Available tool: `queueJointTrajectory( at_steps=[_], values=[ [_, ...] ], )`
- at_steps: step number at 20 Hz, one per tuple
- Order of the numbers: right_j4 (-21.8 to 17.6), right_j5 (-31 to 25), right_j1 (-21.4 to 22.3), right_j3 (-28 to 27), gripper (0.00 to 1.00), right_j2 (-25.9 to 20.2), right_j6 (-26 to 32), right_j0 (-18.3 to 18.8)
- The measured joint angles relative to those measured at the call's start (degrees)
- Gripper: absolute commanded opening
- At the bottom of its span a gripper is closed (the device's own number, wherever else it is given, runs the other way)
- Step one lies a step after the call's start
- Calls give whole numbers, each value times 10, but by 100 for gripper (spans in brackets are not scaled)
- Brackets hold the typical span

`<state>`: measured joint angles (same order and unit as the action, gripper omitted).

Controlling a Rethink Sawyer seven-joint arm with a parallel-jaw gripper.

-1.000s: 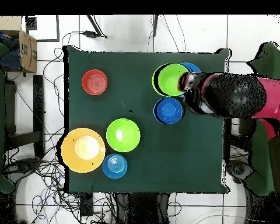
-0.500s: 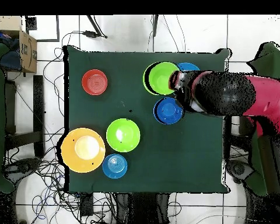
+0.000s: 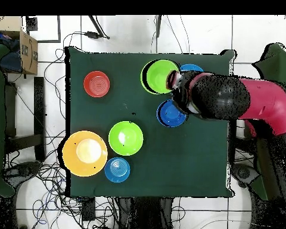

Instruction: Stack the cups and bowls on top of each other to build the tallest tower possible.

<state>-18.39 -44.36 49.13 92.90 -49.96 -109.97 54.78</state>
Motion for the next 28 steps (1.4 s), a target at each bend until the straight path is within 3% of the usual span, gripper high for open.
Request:
queueJointTrajectory(
  at_steps=[10, 28],
  values=[
    [0, 34, -1, 9, 0, 1, 0, -4],
    [0, 42, -4, 32, 0, 1, 0, 5]
  ],
)
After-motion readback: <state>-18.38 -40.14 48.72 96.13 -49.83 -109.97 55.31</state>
